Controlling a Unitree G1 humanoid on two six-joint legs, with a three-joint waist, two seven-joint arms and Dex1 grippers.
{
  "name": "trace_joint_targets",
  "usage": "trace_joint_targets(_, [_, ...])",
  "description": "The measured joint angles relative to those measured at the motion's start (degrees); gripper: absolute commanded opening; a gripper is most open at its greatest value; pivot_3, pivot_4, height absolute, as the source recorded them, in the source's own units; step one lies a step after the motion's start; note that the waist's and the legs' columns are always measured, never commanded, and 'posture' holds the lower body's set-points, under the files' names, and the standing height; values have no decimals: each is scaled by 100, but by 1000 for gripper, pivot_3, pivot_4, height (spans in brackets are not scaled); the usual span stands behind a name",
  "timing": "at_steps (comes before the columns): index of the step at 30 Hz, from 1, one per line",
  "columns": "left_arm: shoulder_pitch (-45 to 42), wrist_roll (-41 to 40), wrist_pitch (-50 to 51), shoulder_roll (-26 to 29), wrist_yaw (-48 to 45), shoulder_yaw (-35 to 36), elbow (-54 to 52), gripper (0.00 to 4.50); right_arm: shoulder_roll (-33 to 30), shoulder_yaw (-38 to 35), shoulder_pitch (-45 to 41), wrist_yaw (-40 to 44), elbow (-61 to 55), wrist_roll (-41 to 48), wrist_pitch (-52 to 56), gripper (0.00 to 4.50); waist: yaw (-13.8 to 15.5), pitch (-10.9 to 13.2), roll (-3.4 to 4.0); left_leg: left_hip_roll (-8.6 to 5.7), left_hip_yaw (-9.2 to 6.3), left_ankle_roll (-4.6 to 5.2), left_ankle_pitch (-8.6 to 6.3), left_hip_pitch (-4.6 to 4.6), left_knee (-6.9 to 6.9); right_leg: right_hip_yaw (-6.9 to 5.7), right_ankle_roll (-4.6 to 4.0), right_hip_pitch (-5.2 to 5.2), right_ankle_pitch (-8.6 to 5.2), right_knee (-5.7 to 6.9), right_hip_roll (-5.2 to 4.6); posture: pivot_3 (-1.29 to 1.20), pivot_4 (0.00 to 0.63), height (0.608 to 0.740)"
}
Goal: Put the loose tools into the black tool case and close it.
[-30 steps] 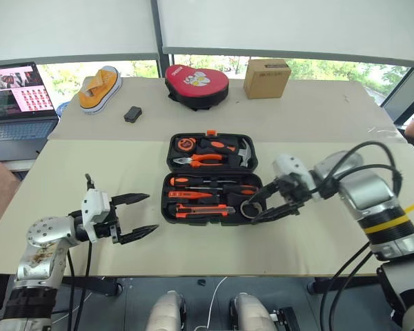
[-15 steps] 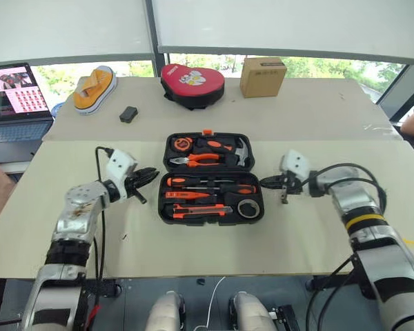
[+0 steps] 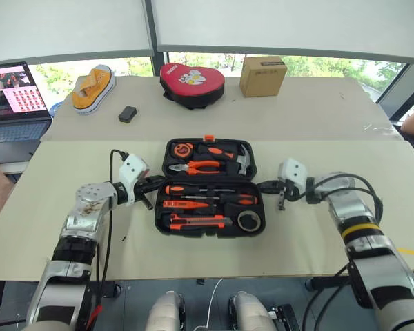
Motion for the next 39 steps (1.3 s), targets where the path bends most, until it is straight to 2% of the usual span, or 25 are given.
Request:
trace_joint_targets(6, [609,-223,509,156,-101,49,-974,387,-265,-136,796,-6,-1279,225,819,0,24,0,0,-3,-6,4,-3,3,1,-1,1,2,-1,-9,-2,0,150,740])
trace_joint_targets(9, [730,-302,595,158,-81,109,-1096,387,-302,-212,944,-31,-1547,387,1156,0,23,1,-1,-4,-6,4,-3,8,2,0,1,2,-1,-18,0,0,150,740])
trace_joint_targets(12, [742,-374,796,257,46,248,-1111,1107,-306,-471,929,-98,-1861,750,1630,813,16,1,-2,-4,-10,0,1,13,3,1,0,2,-1,-9,3,0,150,740])
trace_joint_targets(15, [693,-772,1818,704,-49,434,-1295,2197,-612,-577,779,-64,-2279,1104,2735,1839,-3,2,-2,-1,-14,-1,1,15,3,1,0,0,-1,-3,5,0,150,740])
trace_joint_targets(16, [582,-890,2209,855,-55,497,-1299,2693,-721,-655,691,-77,-2414,1276,3327,2271,2,2,-2,-3,-14,-1,1,15,3,1,0,0,-1,-3,4,0,150,740])
trace_joint_targets(20, [-220,-1019,3337,1129,59,492,-1189,4125,-917,-582,114,-391,-2708,1493,5088,3580,24,6,-10,-8,-17,-1,2,14,12,-1,0,3,-1,0,4,0,150,740])
trace_joint_targets(21, [-501,-1047,3591,1128,111,463,-1098,4416,-935,-427,-160,-603,-2701,1346,5432,3854,24,6,-9,-11,-15,-1,2,13,14,1,0,2,-1,0,3,0,150,740])
trace_joint_targets(22, [-898,-1052,3881,1058,265,423,-896,4467,-957,-257,-506,-725,-2610,1264,5832,4345,33,6,-10,-11,-17,-1,2,12,14,-1,0,2,-1,-2,4,0,150,740])
trace_joint_targets(27, [-1677,-881,4548,485,1014,298,-97,4467,-689,168,-1440,-1090,-1799,1021,6708,4434,24,7,-11,-14,-16,1,1,2,14,1,1,-4,-1,-4,5,0,150,740])
trace_joint_targets(31, [-1775,-837,4776,257,1216,62,112,4467,-453,469,-1783,-1403,-1093,701,6742,4434,9,7,-12,-15,-15,-20,16,-79,26,8,2,-92,1,16,5,0,150,740])
trace_joint_targets(33, [-1862,-793,4780,157,1317,23,179,4467,-334,499,-1976,-1499,-659,586,6638,4434,10,7,-11,-15,-12,-28,21,-76,39,7,2,-89,1,58,5,0,150,740])
trace_joint_targets(37, [-1960,-732,4755,16,1405,-11,295,4467,-125,606,-2204,-1546,-278,396,6583,4434,27,7,-12,-17,-7,-15,13,-76,50,-2,2,-81,1,52,4,0,150,740])
trace_joint_targets(38, [-1960,-729,4763,13,1404,-18,292,4467,-58,671,-2201,-1519,-221,343,6569,3907,31,7,-12,-17,-7,-15,13,-77,52,-2,2,-82,1,52,4,0,150,740])
trace_joint_targets(39, [-1962,-726,4774,24,1397,-31,288,4467,-65,703,-2210,-1495,-210,309,6548,3729,30,7,-12,-18,-9,-14,12,-76,52,0,2,-81,1,53,3,0,150,740])
